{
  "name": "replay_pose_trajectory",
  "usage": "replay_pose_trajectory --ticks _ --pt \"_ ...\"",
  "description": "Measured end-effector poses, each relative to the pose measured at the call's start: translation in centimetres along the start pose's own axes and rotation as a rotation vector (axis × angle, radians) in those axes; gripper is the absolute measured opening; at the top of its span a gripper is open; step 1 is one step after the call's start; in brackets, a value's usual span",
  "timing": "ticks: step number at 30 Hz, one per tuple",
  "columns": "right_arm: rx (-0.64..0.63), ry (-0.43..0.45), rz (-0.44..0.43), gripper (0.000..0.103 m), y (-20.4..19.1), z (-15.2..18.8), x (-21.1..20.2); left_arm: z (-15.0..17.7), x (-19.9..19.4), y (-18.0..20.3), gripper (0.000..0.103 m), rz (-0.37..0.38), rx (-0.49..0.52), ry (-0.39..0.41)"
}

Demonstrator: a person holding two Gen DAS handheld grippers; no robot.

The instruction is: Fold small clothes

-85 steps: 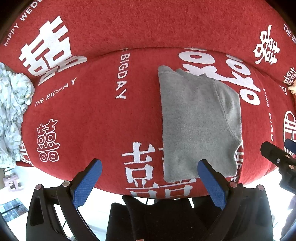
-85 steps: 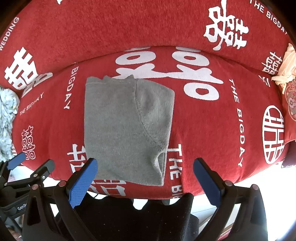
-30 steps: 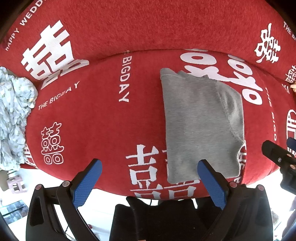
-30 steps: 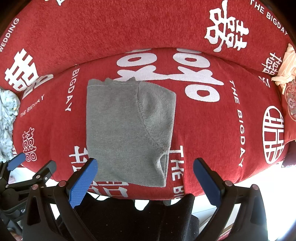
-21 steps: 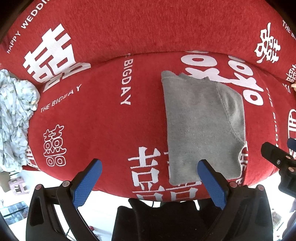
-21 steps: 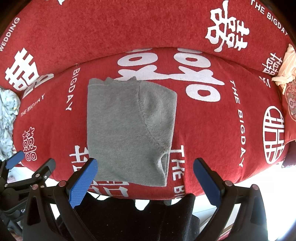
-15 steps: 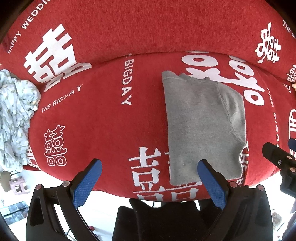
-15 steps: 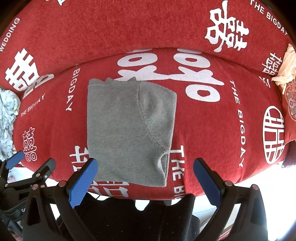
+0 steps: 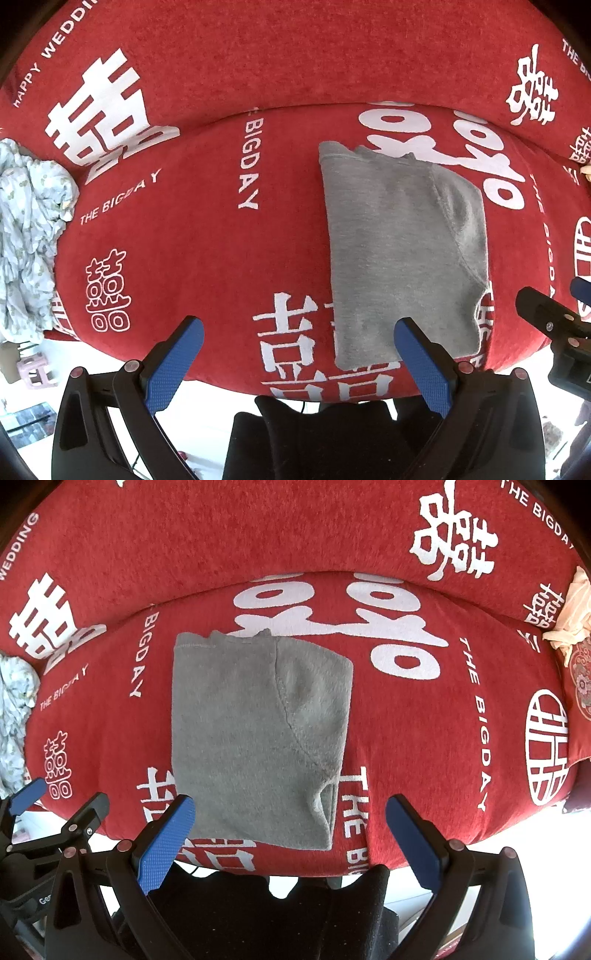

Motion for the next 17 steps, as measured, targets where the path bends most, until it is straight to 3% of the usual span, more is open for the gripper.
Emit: replay_pose_trajectory --ticks 17 --pt "0.008 -0.004 0.006 0.103 0.32 0.21 0.25 -0.03 0.03 0.23 0.103 0.045 -0.008 -0.010"
Point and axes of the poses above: each gripper's, at about its wrist camera, not at the fingertips, and x roughly the way its jaws point, y to its right, z to its underside, the point moved 3 cm from there along x, roughly the way its jaws point, and after that the axes turned 4 degrees about -x, right-handed, at the moved point
